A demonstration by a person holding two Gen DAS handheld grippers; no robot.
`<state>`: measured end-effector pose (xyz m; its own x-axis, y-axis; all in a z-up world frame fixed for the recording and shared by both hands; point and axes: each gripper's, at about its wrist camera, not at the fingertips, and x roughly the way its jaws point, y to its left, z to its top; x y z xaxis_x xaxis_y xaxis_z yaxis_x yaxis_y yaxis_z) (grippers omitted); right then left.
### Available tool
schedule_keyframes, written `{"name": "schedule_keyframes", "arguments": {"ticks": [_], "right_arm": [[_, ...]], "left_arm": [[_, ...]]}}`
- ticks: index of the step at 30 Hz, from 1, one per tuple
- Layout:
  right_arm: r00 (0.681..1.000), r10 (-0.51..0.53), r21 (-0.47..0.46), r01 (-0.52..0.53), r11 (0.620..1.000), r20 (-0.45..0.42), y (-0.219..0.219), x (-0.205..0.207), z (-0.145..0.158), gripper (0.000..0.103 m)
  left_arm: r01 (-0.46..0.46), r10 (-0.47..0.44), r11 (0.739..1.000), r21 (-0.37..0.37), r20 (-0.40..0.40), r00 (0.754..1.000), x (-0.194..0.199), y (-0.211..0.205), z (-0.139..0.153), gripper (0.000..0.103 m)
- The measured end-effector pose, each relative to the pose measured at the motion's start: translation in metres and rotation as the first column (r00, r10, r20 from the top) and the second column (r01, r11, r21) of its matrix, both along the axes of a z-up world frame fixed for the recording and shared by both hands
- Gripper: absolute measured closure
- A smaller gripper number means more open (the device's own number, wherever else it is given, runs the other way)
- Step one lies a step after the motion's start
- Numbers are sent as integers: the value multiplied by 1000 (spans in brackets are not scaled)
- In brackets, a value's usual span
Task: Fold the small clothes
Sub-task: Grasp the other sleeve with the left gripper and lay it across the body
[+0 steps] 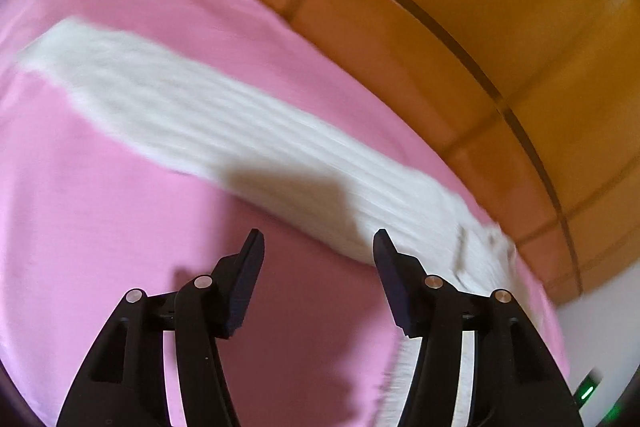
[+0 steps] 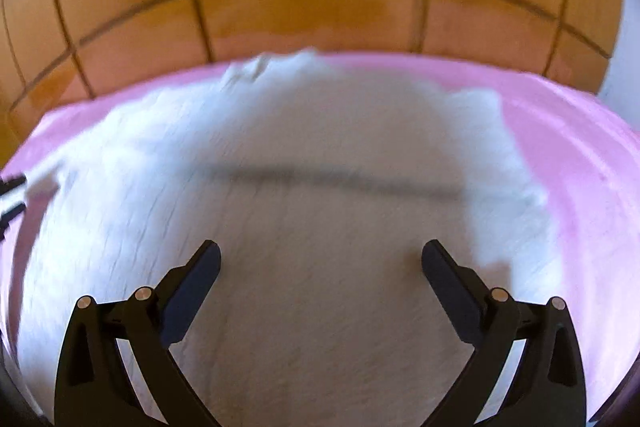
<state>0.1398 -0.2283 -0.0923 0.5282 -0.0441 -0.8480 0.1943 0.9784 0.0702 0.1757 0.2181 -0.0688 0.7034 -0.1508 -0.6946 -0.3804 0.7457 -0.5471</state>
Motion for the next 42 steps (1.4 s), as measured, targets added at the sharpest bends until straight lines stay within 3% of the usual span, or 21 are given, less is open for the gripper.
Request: {"name": "schedule_keyframes", "arguments": {"ticks": [5, 8, 11, 14, 18, 21, 26, 28, 30, 33, 37, 39, 41, 42], "right_arm": [[1000, -19, -10, 18, 1000, -1, 6, -3, -9, 2], [1000, -21, 5, 21, 1000, 6, 5, -5, -9, 2], [1000, -21, -7, 21, 1000, 4, 6, -5, -10, 2], [1000, -22, -12, 22, 1000, 5, 6, -5, -10, 2], [1000, -22, -12, 22, 1000, 7, 6, -4, -11, 2], [1000, -22, -12, 22, 1000, 8, 6, -4, -10, 2], [1000, -22, -12, 22, 1000, 7, 6, -5, -10, 2], [1000, -22, -10, 22, 1000, 8, 6, -5, -10, 2], [1000, -23, -10, 23, 1000, 8, 6, -6, -9, 2], [1000, -24, -8, 24, 1000, 10, 5, -7, -8, 2], [1000, -26, 3, 26, 1000, 13, 4, -8, -7, 2], [1000, -27, 8, 27, 1000, 16, 3, -8, -7, 2], [999, -28, 16, 27, 999, 17, 1, -8, -7, 2], [999, -28, 18, 27, 999, 18, 0, -8, -7, 2]], "left_arm": [[-195, 194, 977, -84, -21, 981, -23, 75, -3, 48], [-312, 308, 936, -162, -54, 950, -34, 120, -14, 48], [-366, 369, 892, -263, -41, 928, -39, 151, -22, 49], [-405, 407, 874, -267, -51, 912, -33, 169, -22, 63], [-423, 416, 877, -230, -82, 906, -18, 182, -21, 95], [-389, 390, 899, -200, -36, 920, -10, 173, -7, 97], [-189, 198, 979, -81, 125, 972, 0, 113, 44, 97], [-78, 80, 997, -18, 177, 981, 9, 73, 64, 97], [50, -54, 998, 28, 207, 977, 23, 23, 74, 97], [218, -233, 971, 94, 200, 952, 41, -47, 78, 97], [428, -445, 893, 142, 119, 888, 56, -141, 57, 97], [495, -511, 854, 160, 76, 857, 55, -169, 46, 97], [550, -565, 816, 178, 40, 824, 49, -188, 36, 79], [561, -575, 807, 184, 31, 817, 43, -191, 33, 63]]}}
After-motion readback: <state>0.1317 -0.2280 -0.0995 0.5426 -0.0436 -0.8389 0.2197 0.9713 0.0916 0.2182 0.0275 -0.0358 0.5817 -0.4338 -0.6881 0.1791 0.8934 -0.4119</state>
